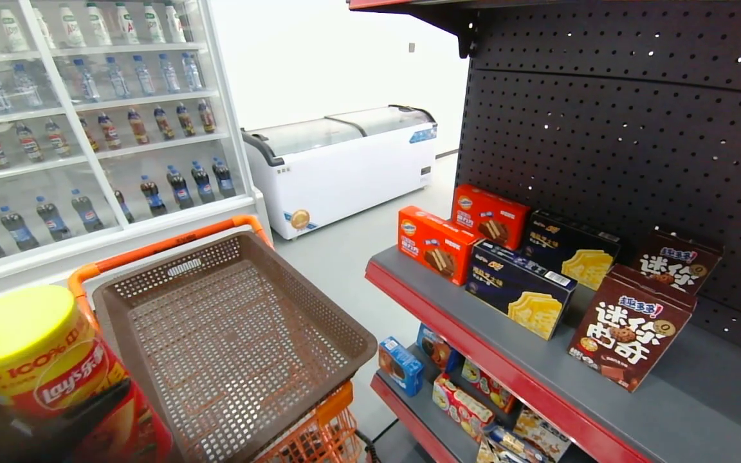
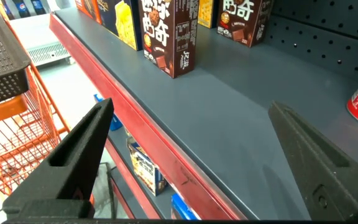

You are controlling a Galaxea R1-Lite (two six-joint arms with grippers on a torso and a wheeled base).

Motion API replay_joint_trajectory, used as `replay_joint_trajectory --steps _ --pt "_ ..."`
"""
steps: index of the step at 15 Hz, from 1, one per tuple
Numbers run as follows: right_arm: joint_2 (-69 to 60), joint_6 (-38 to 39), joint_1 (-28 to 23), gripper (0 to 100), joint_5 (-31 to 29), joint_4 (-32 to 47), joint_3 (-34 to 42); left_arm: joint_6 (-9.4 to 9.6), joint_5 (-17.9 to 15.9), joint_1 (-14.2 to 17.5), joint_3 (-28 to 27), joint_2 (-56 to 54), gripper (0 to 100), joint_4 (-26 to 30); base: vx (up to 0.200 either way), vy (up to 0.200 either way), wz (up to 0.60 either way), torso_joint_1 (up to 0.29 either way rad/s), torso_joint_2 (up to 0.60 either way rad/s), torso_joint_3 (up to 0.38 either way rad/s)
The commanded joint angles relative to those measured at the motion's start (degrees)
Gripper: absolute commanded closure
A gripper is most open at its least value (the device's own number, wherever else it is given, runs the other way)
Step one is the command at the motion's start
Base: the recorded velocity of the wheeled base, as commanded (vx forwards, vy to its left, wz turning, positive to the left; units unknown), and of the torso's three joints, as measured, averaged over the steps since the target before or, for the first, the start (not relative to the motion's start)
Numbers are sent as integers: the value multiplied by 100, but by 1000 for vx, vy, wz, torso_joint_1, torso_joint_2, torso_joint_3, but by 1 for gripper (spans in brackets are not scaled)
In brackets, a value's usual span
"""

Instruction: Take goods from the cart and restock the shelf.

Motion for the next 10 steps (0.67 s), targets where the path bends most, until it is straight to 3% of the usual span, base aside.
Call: replay_joint_trajectory --steps 1,5,10 --pt "7 -9 -1 0 3 1 0 -52 16 3 294 -822 100 40 0 0 0 0 0 0" --pt "7 0 -1 0 3 1 0 -25 298 11 848 -1727 100 146 0 0 0 0 0 0" --pt "7 0 7 0 3 1 0 -43 333 11 786 -2993 100 1631 0 0 0 0 0 0"
